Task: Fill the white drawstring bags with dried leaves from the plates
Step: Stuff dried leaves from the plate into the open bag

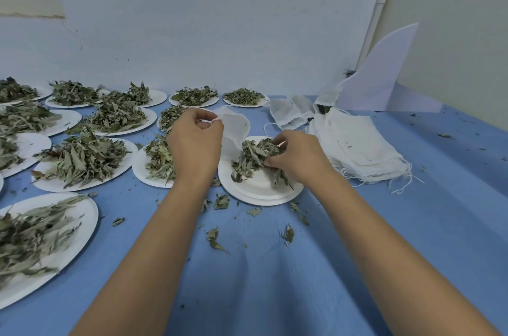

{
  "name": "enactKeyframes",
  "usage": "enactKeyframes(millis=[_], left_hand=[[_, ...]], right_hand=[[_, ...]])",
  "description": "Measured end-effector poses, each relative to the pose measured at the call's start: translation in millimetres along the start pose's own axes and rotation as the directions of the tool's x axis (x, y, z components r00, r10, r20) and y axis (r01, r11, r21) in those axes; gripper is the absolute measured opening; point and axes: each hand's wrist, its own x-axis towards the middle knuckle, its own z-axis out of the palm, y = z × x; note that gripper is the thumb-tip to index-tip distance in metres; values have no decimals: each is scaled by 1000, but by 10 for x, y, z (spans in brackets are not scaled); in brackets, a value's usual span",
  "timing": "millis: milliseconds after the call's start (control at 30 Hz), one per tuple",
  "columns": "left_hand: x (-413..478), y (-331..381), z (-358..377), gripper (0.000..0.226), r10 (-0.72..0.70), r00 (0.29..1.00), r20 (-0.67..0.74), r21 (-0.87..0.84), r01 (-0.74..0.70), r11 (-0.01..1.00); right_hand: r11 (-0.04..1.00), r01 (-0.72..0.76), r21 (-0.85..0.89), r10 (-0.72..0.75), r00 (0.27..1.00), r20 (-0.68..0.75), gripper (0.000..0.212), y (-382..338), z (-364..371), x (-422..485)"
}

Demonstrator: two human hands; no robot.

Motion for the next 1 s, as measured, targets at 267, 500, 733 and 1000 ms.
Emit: enactKeyframes(millis=[267,500,733,1000], left_hand=[[0,6,7,5,-67,998,-11,-168,64,984],[-54,31,58,7,-100,995,0,-270,97,958],[-93,75,86,9,-44,999,-1,-232,42,972],[-129,113,107,19,-12,999,-38,-279,1,960]], right_hand=[[977,100,186,-69,984,-167,30,7,2,6],[920,60,386,33,973,-230,21,41,-46,36],[820,-14,572,161,965,-208,18,73,-92,59],[617,-50,785,145,988,-51,20,61,-277,-6]])
